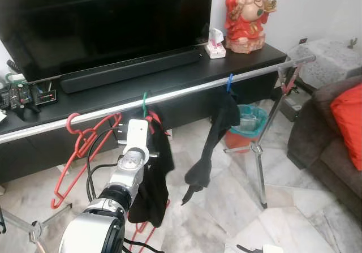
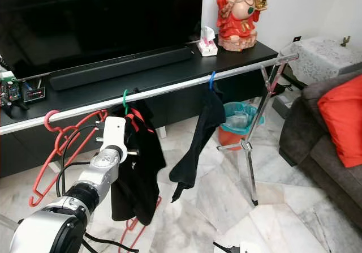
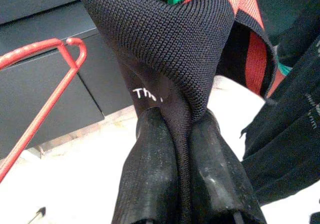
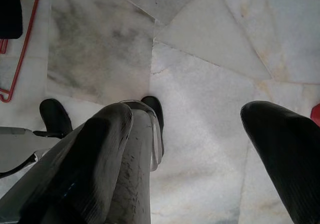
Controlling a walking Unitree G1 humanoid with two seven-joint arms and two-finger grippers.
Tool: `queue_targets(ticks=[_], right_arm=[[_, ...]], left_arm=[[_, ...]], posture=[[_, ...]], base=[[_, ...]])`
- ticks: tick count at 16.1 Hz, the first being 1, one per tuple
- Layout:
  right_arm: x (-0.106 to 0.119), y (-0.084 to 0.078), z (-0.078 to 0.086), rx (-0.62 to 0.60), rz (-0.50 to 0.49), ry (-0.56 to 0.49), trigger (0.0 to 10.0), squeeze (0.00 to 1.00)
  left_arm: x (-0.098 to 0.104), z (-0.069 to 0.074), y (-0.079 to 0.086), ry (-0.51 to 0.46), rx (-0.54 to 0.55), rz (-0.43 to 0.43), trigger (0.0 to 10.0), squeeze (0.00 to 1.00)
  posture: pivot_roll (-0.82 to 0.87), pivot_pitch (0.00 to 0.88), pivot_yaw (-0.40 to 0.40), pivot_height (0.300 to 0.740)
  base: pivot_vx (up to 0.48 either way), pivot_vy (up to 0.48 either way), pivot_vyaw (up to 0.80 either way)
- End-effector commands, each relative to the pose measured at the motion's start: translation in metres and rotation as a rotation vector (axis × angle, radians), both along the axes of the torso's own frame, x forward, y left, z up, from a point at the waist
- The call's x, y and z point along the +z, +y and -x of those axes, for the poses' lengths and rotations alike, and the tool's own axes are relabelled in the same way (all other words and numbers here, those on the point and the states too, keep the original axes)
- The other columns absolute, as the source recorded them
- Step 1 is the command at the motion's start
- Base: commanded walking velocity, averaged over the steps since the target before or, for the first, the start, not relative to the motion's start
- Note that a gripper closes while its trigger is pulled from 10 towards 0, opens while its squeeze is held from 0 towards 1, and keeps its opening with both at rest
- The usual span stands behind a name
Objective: Hang hanger
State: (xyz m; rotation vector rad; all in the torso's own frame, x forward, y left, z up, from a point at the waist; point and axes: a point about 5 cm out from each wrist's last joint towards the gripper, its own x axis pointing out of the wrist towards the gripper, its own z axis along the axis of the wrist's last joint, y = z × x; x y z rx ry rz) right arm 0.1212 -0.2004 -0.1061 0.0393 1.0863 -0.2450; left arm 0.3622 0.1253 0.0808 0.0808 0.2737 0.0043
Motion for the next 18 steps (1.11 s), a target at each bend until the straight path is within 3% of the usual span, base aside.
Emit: queue_targets(ticks=[1,4,10,11,12,18], right_arm=[[0.0,0.0,0.0,-0.008,0.0,-0.001,10.0,0.0],[0.0,0.0,0.0,-0.005,0.002,0.0,10.0,0.0],[0.0,0.0,0.0,-0.003,0.001,-0.001,10.0,0.0],[0.0,0.0,0.0,-0.002,0.001,-0.002,10.0,0.0],[0.0,0.0,0.0,-0.002,0.001,-0.002,10.0,0.0],[0.0,0.0,0.001,-0.003,0.0,-0.001,10.0,0.0]], left_arm=[[0.011,-0.006,0.003,-0.025,0.019,0.007,10.0,0.0],[0.001,-0.002,-0.003,0.024,-0.023,-0.008,10.0,0.0],[0.003,-0.001,-0.008,-0.015,-0.066,0.022,10.0,0.0],[0.005,-0.001,-0.009,-0.027,-0.07,0.024,10.0,0.37],[0.006,-0.001,-0.01,-0.035,-0.079,0.032,10.0,1.0],[0.007,0.0,-0.01,-0.055,-0.099,0.044,10.0,1.0]], posture=[[-0.18,0.0,0.038,0.74],[-0.18,0.0,0.038,0.74],[-0.17,0.0,0.037,0.74],[-0.17,0.0,0.037,0.74],[-0.17,0.0,0.038,0.74],[-0.17,0.0,0.043,0.74]], base=[[0.0,0.0,0.0],[0.0,0.0,0.0],[0.0,0.0,0.0],[0.0,0.0,0.0],[0.0,0.0,0.0],[0.0,0.0,0.0]])
